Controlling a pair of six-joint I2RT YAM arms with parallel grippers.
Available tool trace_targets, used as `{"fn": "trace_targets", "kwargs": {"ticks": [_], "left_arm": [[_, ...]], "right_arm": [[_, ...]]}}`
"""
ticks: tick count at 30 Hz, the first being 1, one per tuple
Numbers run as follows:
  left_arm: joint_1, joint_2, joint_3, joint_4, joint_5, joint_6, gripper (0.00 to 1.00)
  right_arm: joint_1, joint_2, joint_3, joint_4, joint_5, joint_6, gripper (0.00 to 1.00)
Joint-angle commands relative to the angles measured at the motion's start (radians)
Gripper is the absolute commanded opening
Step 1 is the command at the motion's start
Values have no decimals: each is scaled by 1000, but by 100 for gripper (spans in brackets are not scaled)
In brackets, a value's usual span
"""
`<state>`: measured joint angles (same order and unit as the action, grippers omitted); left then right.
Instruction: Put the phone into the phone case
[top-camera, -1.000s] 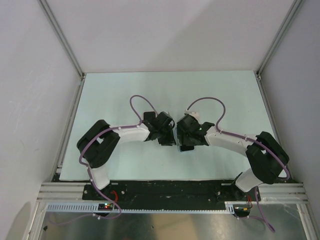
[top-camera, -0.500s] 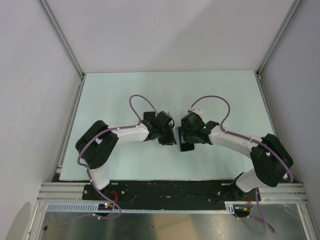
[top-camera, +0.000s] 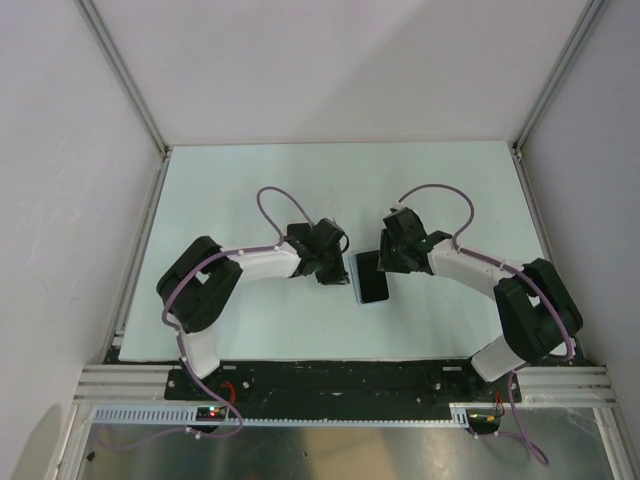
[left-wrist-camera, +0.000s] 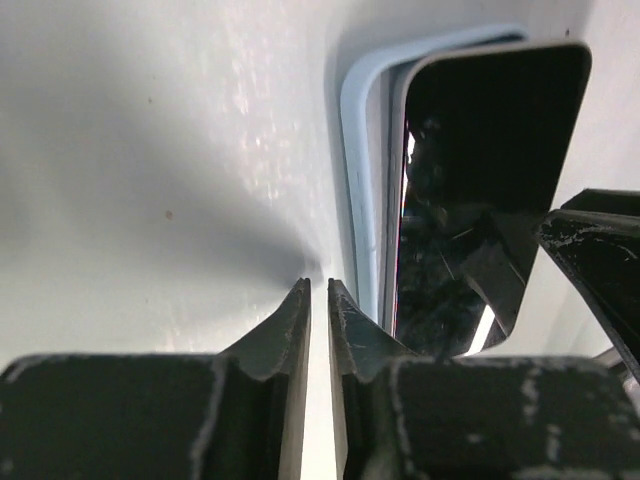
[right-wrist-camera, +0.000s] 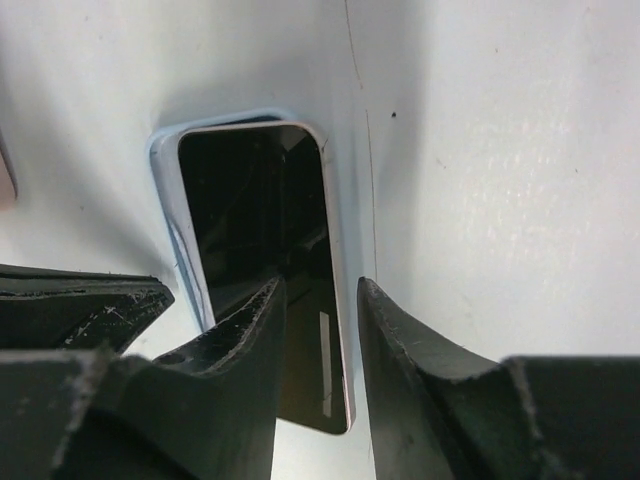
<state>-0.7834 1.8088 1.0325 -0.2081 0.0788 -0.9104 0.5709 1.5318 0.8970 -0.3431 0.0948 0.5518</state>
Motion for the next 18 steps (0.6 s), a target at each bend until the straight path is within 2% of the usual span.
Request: {"fn": "trace_targets", "kwargs": {"ticks": [1,12,18], "left_arm": [[15,46,71,8,-41,-28,15],[21,108,118,8,-36,-35,13],[20,124,129,8,-26,-33,12]], "right_arm": [[-29,44,3,77,-68,-23,37],[-22,96,27,88,-78,-22,15],[18,108,45,83,-67,-13,10]]}}
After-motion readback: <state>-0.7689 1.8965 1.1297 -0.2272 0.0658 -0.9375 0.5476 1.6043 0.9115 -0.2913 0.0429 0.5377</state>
